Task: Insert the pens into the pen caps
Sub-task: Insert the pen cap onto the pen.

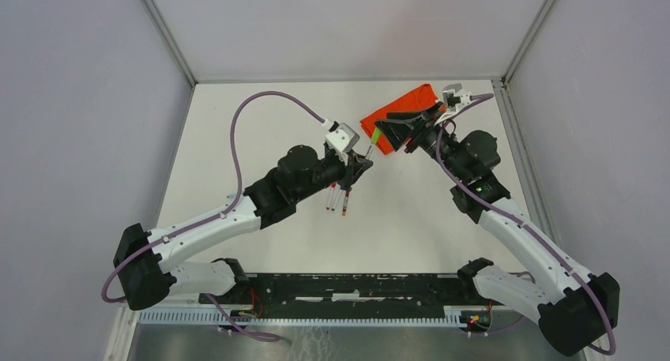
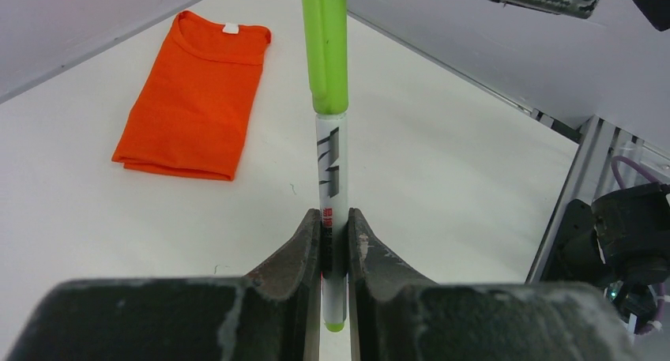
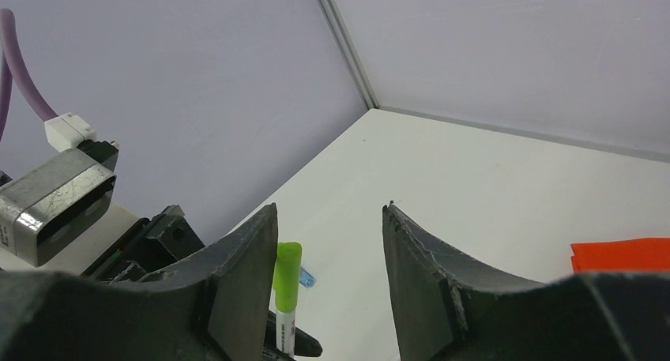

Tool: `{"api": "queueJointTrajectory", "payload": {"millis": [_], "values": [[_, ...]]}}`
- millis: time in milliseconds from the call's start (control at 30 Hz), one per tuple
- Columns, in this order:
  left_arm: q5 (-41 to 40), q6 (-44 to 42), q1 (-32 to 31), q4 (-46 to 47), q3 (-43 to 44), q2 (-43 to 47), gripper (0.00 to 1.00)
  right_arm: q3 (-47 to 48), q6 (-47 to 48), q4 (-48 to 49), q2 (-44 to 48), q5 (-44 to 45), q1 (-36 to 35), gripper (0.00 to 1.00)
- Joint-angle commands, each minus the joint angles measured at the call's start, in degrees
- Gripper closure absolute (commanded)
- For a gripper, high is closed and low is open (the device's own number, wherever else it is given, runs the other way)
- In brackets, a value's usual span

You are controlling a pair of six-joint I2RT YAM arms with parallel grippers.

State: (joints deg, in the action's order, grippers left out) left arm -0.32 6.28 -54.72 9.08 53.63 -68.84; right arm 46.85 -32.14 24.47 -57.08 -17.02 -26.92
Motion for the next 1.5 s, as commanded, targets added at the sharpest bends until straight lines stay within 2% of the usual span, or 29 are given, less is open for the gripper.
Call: {"api": "queueJointTrajectory", "payload": {"millis": [0, 300, 667, 833, 1067, 1267, 1367, 1467], "values": [[2.91, -3.02, 0.15, 1.03, 2.57, -0.28, 0.98, 2.63, -1.46, 1.32, -0.96, -3.77, 0.31, 0.44], [4.52, -3.20, 0.13, 0.23, 3.33, -1.30, 0.98, 2.57, -2.24, 3.66, -2.47, -8.46, 0.36, 0.51], [4.03, -3.34, 0.20, 0.15, 3.33, -1.21, 0.98, 1.37, -2.36, 4.34, -2.73, -9.09, 0.40, 0.74], [3.10, -2.07, 0.13, 0.01, 3.75, -1.48, 0.98, -0.49, -2.39, 5.71, -2.92, -8.99, 0.44, 0.79], [3.39, -0.76, 0.14, 1.91, 2.90, -0.96, 0.98, -3.28, -3.48, 8.13, -3.66, -10.52, 0.16, 1.00], [1.88, 0.62, 0.25, 4.80, 4.55, -0.59, 0.98, -3.69, 0.59, 3.71, -2.92, -7.26, -1.56, 1.00], [1.50, 1.42, 0.74, 6.00, 5.35, 0.02, 0.98, -4.05, 5.28, -1.27, -0.49, 0.11, -5.33, 1.00], [2.14, 1.89, 1.40, 6.35, 6.38, 0.21, 0.98, -6.13, 4.76, -1.37, 0.53, 0.89, -6.15, 1.00]]}}
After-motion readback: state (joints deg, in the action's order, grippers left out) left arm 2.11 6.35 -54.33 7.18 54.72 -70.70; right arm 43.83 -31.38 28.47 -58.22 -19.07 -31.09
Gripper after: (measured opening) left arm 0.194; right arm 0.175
